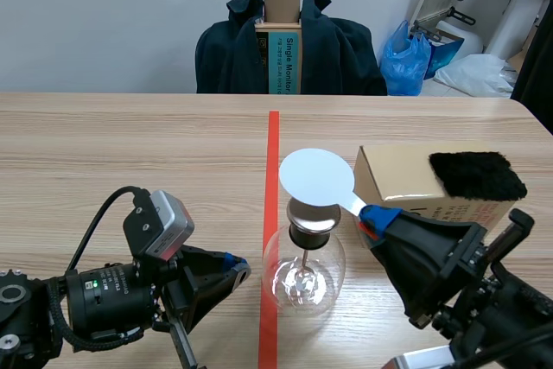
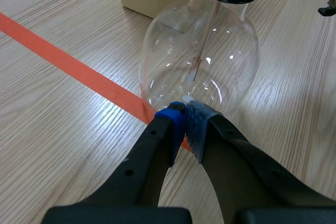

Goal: Do the electroscope experiment.
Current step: 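Move the plate toward and away from the electroscope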

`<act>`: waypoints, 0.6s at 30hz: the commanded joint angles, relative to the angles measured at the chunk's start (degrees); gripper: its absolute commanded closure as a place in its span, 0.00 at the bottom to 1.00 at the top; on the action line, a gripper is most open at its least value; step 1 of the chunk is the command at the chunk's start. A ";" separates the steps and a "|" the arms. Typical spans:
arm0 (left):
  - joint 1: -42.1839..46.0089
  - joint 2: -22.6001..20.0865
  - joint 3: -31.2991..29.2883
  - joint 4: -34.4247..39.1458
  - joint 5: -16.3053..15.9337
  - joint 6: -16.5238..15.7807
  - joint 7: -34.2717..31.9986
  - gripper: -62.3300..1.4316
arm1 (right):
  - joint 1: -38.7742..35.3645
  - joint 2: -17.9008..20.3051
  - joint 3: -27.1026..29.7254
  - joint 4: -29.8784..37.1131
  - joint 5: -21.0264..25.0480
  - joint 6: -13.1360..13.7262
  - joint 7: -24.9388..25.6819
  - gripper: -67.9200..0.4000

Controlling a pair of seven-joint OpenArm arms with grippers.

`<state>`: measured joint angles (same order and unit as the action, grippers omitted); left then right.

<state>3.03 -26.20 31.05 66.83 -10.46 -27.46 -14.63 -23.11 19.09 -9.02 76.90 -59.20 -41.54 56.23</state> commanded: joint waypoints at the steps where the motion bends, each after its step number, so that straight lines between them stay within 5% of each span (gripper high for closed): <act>1: -0.02 -0.04 -0.24 1.09 -0.37 -0.13 -0.57 0.93 | -0.09 0.79 0.48 1.09 0.48 -2.32 1.42 0.98; 9: -0.02 -0.04 -0.24 1.09 -0.37 -0.13 -0.57 0.93 | -0.09 0.76 0.48 1.09 0.48 -1.79 5.95 0.98; 18: -0.02 -0.02 -0.24 1.09 -0.37 -0.15 -0.57 0.93 | -1.03 0.76 0.44 1.92 0.92 -0.85 5.38 0.98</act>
<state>3.03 -26.20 31.05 66.83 -10.46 -27.46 -14.63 -24.03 19.09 -9.02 77.17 -59.35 -41.56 61.82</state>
